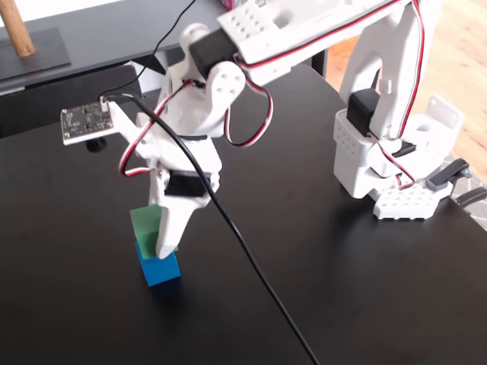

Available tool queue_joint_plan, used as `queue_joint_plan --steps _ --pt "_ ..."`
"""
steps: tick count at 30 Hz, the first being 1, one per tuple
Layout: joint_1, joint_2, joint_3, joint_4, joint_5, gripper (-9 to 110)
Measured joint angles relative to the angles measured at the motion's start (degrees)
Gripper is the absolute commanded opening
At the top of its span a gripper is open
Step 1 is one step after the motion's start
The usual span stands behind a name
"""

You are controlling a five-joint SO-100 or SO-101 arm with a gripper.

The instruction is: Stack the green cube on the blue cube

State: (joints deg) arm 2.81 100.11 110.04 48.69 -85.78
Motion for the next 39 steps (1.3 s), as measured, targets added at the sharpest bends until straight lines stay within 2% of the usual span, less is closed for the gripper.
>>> queue_joint_plan --steps 39 --pt "1.8 -2.3 4.6 -6.8 -2.4 5"
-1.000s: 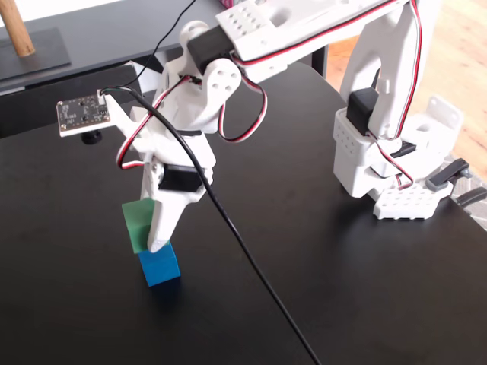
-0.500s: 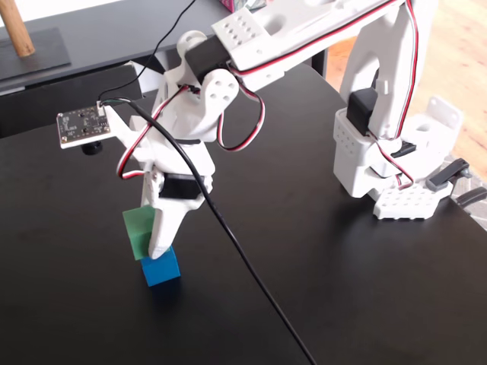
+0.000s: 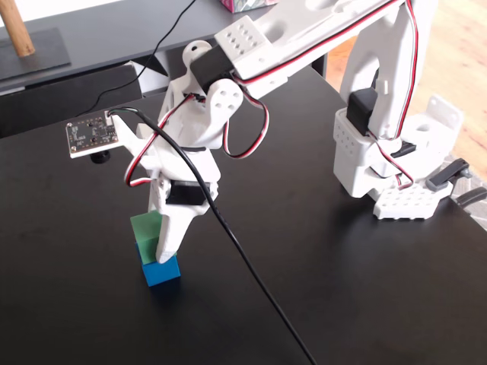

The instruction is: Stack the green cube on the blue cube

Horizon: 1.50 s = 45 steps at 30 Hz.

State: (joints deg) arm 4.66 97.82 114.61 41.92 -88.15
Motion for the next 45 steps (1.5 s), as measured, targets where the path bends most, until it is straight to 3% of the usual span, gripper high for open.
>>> queue_joint_plan --steps 2,8,14,29,35,45 --pt "0.0 0.0 0.0 -0.4 0.0 7" --pt "0.5 0.0 2.4 -4.3 -1.1 29" --pt "1.6 0.0 3.9 -7.6 -2.5 36" --pt "1.9 0.0 3.9 -8.3 -2.2 34" --pt "1.6 0.0 2.4 -3.1 1.0 19" --pt "0.1 3.2 -5.8 8.5 6.0 12"
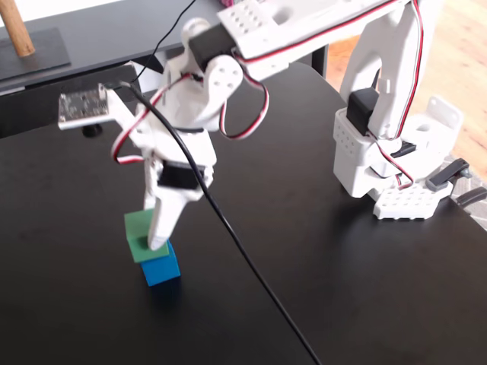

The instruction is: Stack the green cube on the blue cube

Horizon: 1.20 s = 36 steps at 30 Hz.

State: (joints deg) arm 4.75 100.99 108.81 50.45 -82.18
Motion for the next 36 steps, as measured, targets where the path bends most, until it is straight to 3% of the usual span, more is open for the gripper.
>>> queue_joint_plan --steps 15,36 --pt "-2.7 3.2 -6.4 8.5 3.3 12" --pt "0.6 2.2 5.5 -6.5 -5.2 13"
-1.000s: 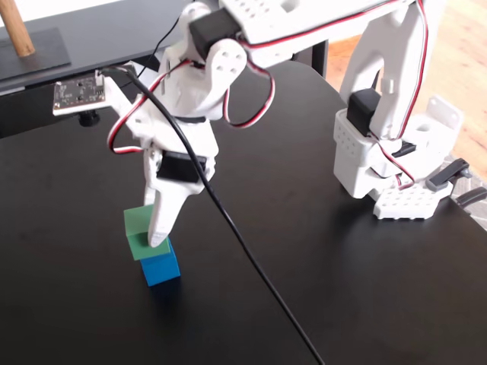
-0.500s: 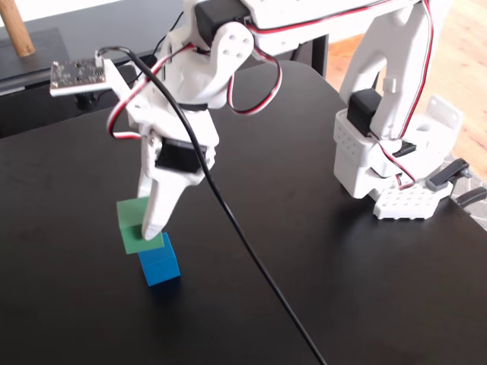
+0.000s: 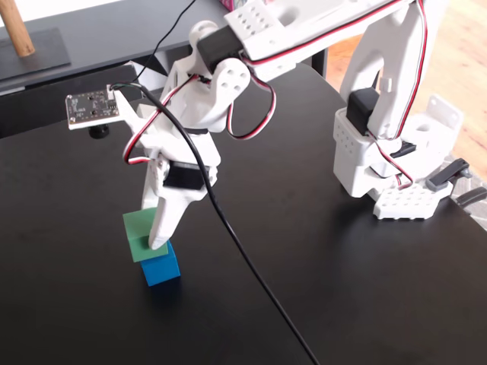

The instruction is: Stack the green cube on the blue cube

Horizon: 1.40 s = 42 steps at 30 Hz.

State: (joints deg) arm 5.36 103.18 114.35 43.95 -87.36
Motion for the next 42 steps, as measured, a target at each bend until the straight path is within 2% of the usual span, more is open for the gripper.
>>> queue_joint_plan --steps 12,21,36,42 --pt "0.0 -0.2 2.8 -2.5 -2.0 15" --pt "0.8 -0.2 4.1 -4.5 -4.1 37" --pt "1.3 -0.2 5.4 -8.1 -3.7 38" --pt "1.3 -0.2 2.9 -3.0 -1.7 38"
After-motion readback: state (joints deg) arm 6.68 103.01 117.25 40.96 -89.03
